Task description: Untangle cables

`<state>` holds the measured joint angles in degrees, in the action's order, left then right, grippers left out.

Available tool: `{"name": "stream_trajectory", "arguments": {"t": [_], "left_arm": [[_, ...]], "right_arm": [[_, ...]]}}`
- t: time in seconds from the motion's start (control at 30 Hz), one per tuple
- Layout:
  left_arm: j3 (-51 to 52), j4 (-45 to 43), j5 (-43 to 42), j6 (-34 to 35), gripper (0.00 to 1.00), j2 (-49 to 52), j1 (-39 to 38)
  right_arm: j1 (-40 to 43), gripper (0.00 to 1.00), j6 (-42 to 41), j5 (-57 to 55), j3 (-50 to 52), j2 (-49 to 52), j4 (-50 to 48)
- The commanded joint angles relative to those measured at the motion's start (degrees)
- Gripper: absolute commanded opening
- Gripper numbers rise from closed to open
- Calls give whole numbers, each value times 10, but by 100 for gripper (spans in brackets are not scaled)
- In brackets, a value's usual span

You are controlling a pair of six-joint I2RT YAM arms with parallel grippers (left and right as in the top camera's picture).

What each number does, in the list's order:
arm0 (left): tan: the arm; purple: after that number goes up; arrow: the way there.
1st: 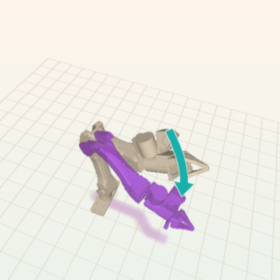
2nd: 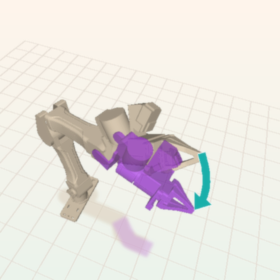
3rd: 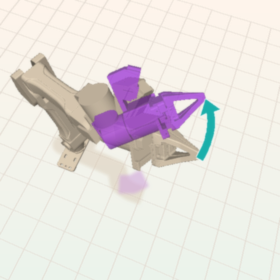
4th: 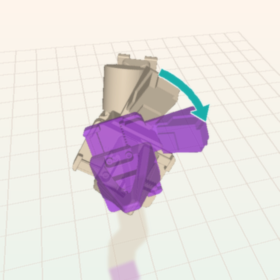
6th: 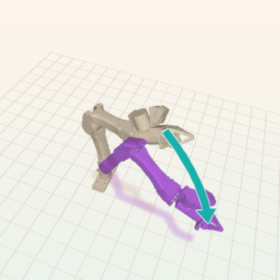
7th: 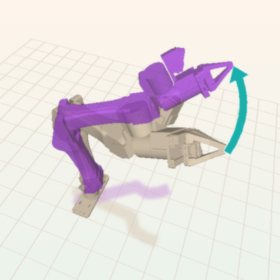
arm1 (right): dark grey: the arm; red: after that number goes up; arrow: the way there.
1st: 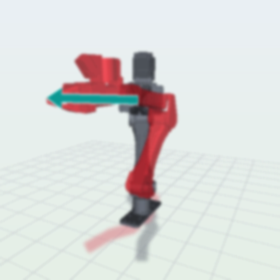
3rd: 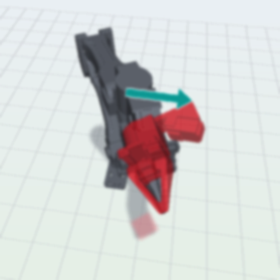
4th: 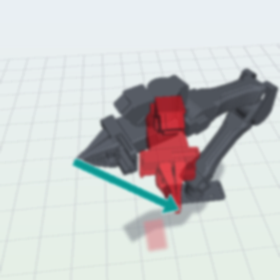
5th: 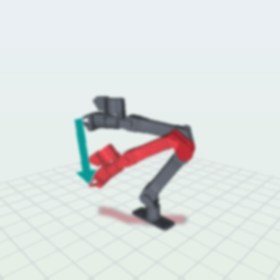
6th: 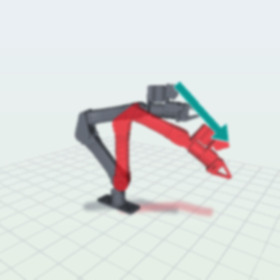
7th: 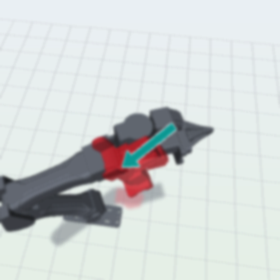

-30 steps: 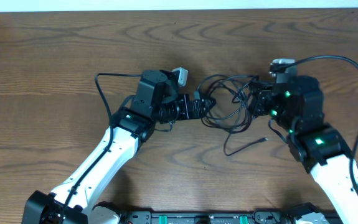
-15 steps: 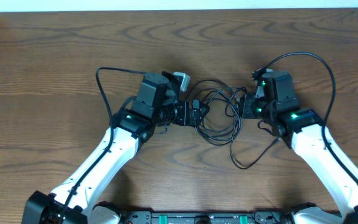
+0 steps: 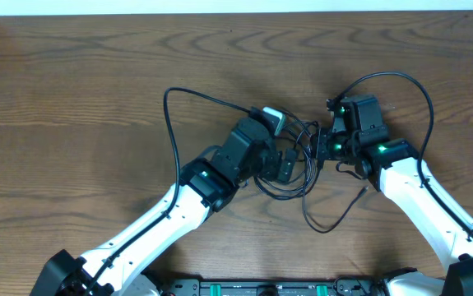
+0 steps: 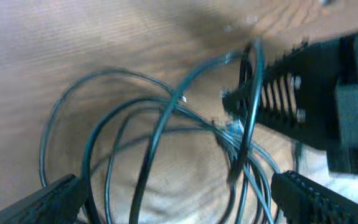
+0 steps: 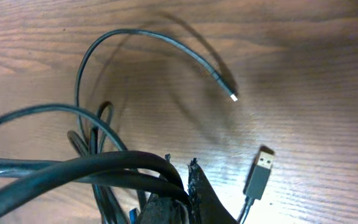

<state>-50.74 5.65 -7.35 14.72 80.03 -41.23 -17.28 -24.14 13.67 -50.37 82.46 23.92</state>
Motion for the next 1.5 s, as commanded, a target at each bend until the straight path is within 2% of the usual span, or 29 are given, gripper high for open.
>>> {"name": "stream_trajectory", "arguments": {"t": [0.0,0.2,0.3,0.33,0.4,0.43,0.57,0.6,0.67,0.77,0.87,1.1,1.2,1.23,1.47], "left_arm": [[-4,-20,37,-9,97,7,-4],[-4,-62,40,2,96,44,-5],[-4,-61,40,2,87,59,-5],[-4,-60,44,2,82,64,-5],[-4,-58,76,2,60,70,-5],[-4,-57,99,7,53,71,-5],[-4,-53,221,47,36,71,-5],[-4,-53,256,74,21,71,-3],[-4,-53,263,103,8,71,-2],[-4,-53,260,174,8,71,1],[-4,-50,260,254,8,71,1],[-4,-45,246,396,8,71,14],[-4,-51,182,424,8,71,37],[-4,-56,132,426,8,71,55],[-4,-66,15,425,8,71,132]], "right_arm": [[0,1,-13,67,0,1,0],[0,1,-13,92,0,0,2],[0,1,-13,92,0,0,3],[0,1,-13,94,0,0,6],[0,1,-10,101,0,0,11],[0,1,-4,106,0,0,14],[0,1,16,107,0,0,37],[0,1,21,107,0,0,49],[0,1,24,107,0,0,56],[0,3,55,120,0,0,57],[0,15,77,142,0,-4,57],[20,36,77,141,0,-14,74],[27,43,77,141,0,-14,90],[26,45,77,137,0,-14,97],[26,46,76,116,0,-14,115]]}}
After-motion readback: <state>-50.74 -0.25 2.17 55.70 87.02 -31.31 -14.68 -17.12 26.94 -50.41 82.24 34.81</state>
